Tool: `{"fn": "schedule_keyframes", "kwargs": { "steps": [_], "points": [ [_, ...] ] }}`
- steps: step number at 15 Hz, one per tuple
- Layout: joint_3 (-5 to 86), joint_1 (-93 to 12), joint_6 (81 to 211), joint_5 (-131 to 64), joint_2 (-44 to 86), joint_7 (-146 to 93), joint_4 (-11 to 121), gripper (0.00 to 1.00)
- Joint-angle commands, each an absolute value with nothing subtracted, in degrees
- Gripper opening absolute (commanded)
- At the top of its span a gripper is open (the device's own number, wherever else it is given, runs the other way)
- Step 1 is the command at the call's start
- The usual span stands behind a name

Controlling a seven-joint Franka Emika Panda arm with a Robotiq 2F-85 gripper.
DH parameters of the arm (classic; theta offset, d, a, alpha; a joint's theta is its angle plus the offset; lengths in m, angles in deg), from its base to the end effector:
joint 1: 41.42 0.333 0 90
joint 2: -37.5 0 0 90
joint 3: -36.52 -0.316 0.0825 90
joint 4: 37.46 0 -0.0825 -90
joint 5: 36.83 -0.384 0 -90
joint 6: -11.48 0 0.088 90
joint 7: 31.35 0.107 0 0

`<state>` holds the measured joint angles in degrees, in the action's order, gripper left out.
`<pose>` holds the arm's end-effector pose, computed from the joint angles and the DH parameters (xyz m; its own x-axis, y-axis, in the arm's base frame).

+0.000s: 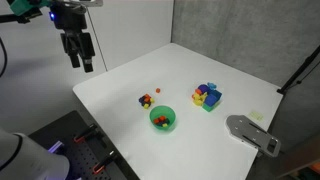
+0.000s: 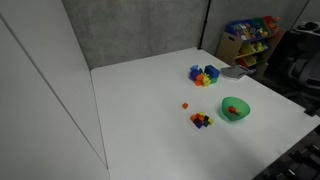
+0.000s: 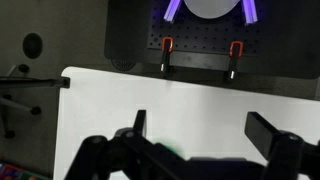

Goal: Put a small orange block in the bowl

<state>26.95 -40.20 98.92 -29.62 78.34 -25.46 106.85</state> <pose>0.3009 0.0480 0.4890 0.9669 0.0069 -0.2552 0.0746 -0.9637 0.2565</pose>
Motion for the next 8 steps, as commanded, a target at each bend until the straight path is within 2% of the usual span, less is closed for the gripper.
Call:
{"fn": "schedule_keyframes", "kwargs": {
  "steps": [1, 8],
  "points": [
    [27.9, -38.9, 98.8, -29.2, 78.2, -24.8, 106.8, 1.00],
    [28.0, -39.1, 100.3, -28.9, 76.5, -24.7, 105.9, 1.00]
  ]
}}
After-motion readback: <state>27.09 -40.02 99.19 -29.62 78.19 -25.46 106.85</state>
